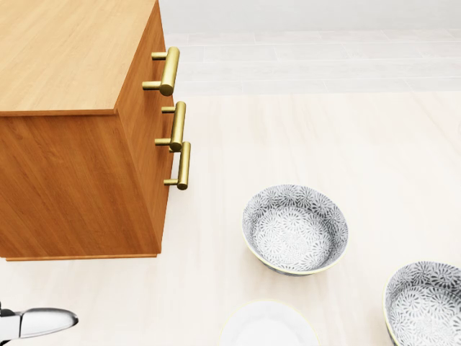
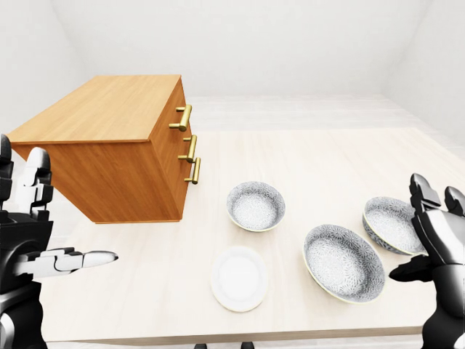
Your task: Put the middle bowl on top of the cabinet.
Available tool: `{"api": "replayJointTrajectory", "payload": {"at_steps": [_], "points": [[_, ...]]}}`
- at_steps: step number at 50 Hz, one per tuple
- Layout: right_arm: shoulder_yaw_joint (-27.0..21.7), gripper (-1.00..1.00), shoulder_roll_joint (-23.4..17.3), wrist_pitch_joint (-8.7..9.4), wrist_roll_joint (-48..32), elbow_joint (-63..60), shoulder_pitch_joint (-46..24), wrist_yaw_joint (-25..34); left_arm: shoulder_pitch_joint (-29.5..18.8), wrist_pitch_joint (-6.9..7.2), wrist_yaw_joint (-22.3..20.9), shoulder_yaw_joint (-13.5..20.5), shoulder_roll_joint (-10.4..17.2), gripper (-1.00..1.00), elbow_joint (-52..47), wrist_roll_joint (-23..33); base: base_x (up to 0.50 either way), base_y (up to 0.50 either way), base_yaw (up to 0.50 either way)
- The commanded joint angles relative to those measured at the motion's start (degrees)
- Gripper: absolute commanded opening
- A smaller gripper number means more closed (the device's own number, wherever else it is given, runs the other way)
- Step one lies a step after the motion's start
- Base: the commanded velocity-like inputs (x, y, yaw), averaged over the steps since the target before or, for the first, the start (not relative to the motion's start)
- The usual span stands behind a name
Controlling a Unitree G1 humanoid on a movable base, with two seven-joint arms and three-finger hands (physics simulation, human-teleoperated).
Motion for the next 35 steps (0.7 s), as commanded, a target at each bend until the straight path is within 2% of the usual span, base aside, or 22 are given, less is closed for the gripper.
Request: {"api": "replayJointTrajectory", "payload": {"at_steps": [1,9,15,22,35], "points": [[-1.52,1.00,-5.46,0.83,1.09,6.81,-3.48,0.67,0.01,0.00,-0.14,-0.03,-0.09,1.00,-0.13,0.13,0.00,0.00,0.00],[0.56,1.00,-8.92,2.11,0.57,14.38,-5.70,-2.24,-0.02,0.00,0.02,-0.20,-0.17,1.00,0.14,0.28,0.00,0.00,0.00],[3.06,1.00,-11.41,2.80,1.14,21.56,-7.89,-6.72,-0.20,0.00,0.12,-0.16,-0.11,1.00,0.51,0.23,0.00,0.00,0.00],[5.39,1.00,-14.29,3.20,2.13,29.11,-9.47,-11.17,-0.05,0.00,0.26,-0.62,-0.15,1.00,0.82,0.61,0.00,0.00,0.00],[7.46,1.00,-17.70,3.33,5.67,37.07,-10.45,-15.22,-0.10,0.00,0.51,-0.75,-0.08,1.00,0.58,0.75,0.00,0.00,0.00]]}}
